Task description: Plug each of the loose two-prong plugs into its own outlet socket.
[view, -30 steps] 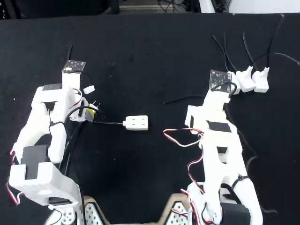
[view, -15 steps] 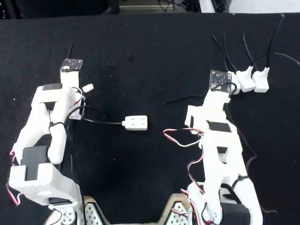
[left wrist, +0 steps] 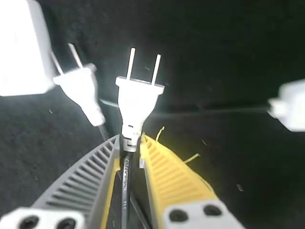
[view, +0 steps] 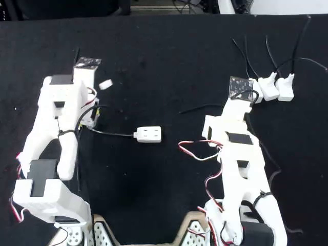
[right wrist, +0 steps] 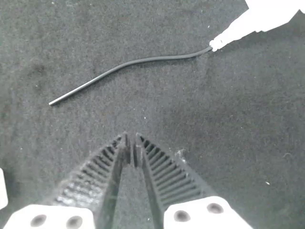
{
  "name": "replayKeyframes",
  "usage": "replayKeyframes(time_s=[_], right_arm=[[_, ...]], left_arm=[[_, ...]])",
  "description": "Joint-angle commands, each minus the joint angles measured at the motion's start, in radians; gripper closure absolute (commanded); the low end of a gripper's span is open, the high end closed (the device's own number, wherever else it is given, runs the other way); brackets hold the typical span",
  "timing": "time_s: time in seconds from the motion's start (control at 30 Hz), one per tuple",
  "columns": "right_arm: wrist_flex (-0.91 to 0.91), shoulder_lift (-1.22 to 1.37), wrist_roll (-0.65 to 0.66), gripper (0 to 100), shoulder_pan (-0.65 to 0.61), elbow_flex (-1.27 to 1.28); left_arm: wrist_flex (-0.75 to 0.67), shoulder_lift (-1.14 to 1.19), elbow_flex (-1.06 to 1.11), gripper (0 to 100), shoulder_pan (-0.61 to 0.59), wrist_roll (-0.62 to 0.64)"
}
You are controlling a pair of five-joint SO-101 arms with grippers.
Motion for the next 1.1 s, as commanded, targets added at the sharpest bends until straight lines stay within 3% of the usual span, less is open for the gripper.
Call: replayKeyframes(time_s=[0.0,0.2,0.4,0.77,1.07], right_arm=[[-0.021,-0.033,-0.003,98.4,-0.017,-0.076],[-0.021,-0.033,-0.003,98.4,-0.017,-0.076],[-0.021,-0.033,-0.003,98.4,-0.014,-0.076],[-0.021,-0.033,-0.003,98.4,-0.012,-0.076],[-0.021,-0.033,-0.003,98.4,-0.015,-0.073]], left_arm=[[0.097,-0.046,-0.101,97,0.07,0.005],[0.121,-0.046,-0.025,97,0.194,0.008],[-0.015,-0.094,0.157,97,0.28,0.009],[-0.265,-0.468,0.519,97,0.4,0.032],[-0.387,-0.528,0.719,97,0.55,0.052]])
